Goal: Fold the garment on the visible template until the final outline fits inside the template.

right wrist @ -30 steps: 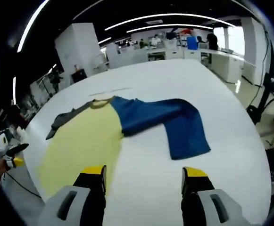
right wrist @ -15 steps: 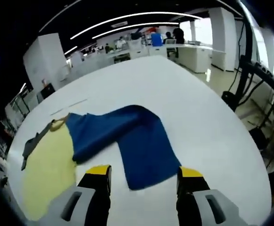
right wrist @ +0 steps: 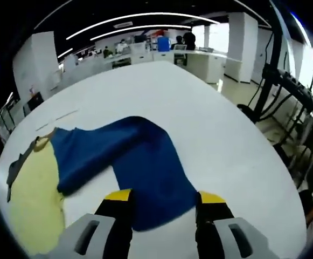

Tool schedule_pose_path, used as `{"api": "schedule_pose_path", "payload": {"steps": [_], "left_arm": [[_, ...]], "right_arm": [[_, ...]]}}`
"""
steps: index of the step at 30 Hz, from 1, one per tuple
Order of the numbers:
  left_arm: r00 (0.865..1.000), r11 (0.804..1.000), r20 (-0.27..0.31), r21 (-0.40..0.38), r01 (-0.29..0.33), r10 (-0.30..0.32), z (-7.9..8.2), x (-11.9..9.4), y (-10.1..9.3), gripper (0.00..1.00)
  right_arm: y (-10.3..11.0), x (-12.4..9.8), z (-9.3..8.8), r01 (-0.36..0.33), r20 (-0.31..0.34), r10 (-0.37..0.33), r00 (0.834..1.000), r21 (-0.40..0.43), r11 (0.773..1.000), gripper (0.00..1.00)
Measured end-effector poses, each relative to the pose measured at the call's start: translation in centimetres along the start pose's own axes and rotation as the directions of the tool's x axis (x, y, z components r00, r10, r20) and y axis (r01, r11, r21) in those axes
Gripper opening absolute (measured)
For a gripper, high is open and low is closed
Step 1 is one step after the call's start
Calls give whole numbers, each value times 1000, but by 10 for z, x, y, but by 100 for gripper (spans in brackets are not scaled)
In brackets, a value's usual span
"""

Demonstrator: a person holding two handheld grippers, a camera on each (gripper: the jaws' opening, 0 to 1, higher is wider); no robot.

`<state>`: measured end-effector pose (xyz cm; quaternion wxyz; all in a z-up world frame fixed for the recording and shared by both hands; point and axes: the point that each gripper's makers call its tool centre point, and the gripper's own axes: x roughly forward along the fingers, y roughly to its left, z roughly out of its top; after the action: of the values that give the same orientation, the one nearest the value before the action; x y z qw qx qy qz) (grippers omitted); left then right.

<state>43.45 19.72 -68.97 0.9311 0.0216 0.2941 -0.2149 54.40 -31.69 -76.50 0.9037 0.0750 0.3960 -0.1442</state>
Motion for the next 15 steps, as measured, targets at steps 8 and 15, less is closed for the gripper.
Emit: {"api": "schedule_pose_path", "payload": {"steps": [8,15], "left_arm": [[1000,1000,-4,4,0,0,0,1,-2,92],[1000,1000,-11,0,1,-1,-2,-1,-4,90]], "right_arm": [[-8,-1,-2,66,-2,-66,998,13,998,38],[-14,-3,-5,122,-8,-122,993,57,991,45]]}}
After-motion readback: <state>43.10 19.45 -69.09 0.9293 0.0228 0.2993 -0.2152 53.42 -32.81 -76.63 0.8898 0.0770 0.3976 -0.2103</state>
